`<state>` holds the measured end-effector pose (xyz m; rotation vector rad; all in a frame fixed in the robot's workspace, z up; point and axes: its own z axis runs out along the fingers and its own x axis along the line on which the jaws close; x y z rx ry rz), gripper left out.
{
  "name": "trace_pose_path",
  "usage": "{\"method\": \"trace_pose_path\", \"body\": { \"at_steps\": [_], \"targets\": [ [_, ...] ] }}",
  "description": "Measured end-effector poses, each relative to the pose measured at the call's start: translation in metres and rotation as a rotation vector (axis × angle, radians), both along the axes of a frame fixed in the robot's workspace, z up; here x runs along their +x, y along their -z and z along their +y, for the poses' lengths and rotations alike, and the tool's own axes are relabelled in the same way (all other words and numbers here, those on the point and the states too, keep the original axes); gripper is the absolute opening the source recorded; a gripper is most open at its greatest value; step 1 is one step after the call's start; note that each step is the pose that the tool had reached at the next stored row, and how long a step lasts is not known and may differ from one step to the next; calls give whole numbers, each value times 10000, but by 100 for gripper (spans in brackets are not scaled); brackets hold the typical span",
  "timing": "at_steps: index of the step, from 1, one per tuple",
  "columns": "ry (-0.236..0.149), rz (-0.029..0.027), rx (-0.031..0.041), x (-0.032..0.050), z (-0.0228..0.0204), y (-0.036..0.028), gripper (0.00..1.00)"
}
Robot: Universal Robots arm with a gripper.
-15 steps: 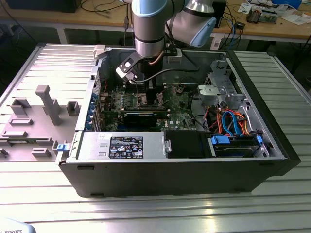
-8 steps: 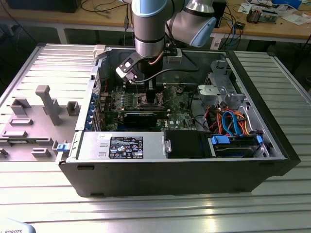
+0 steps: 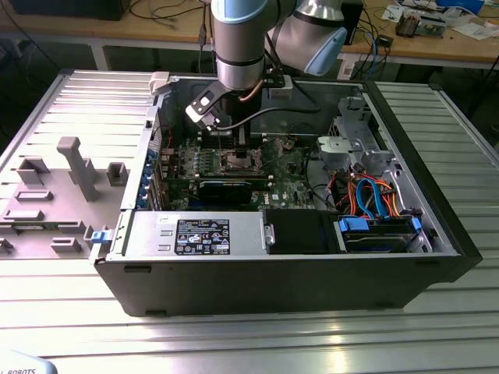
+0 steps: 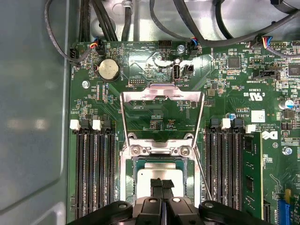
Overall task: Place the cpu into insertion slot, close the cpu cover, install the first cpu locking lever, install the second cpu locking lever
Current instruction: 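Place the cpu into insertion slot, then close the cpu cover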
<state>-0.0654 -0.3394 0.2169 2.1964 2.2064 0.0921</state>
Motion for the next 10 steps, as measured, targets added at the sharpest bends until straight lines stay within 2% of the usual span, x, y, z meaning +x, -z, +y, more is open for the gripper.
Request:
{"method": "trace_pose_path", "body": {
  "at_steps": [10],
  "targets": [
    [-5,0,0,0,0,0,11]
  ]
}}
